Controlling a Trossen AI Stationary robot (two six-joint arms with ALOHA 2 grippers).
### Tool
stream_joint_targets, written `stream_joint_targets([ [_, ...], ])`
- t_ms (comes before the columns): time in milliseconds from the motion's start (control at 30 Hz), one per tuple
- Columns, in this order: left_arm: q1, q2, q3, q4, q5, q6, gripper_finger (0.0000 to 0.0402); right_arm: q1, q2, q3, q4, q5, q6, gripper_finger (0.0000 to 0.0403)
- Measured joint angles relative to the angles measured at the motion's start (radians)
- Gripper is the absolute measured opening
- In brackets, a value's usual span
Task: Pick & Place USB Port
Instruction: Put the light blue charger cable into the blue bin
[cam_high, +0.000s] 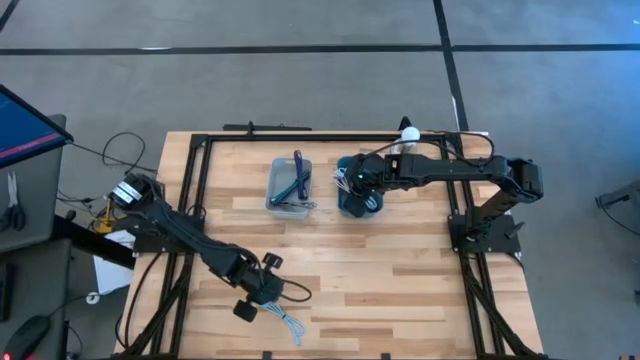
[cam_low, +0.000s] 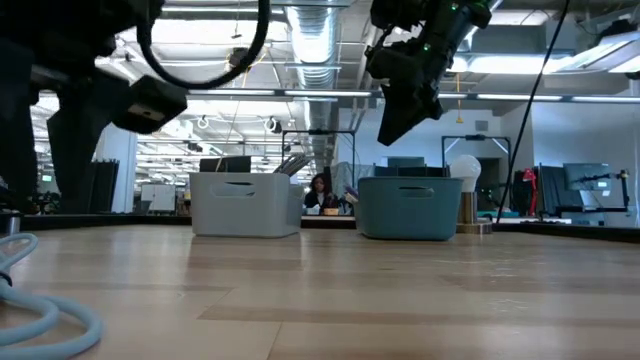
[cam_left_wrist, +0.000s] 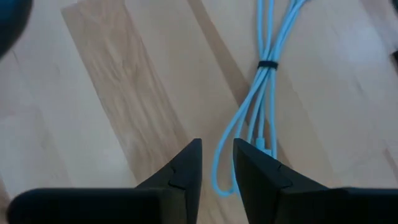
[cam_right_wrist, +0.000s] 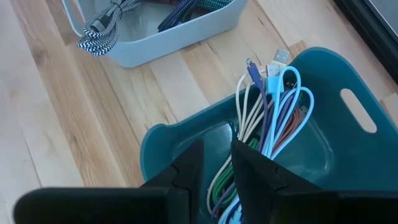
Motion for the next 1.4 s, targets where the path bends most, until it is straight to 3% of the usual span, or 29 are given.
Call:
stream_joint_targets([
  [300,0.000,0.048,0.000,0.007,0.047,-0.039,0.0139,0.000,0.000,0.000,0.000,0.000,0.000,0.0075],
  [867,0.008,0.141,0.003,0.026,0.046,-0.050,0.0142,0.000,0.000,0.000,-0.002,-0.004,0.000,0.0075],
  [1000,0.007,0.124,0.000,0.026,0.038,-0.050,0.0110,0.000,0.000,0.000,-0.003,-0.004,0.000,0.0075],
  [1200,0.007,0.113,-0.003,0.022,0.045,-0.050,0.0014,0.000,-0.001,0.000,-0.003,-0.004,0.000,0.0075],
  [1400,0.008,0.113,-0.003,0.022,0.047,-0.050,0.0010,0.000,-0.001,0.001,-0.003,-0.004,0.000,0.0075],
])
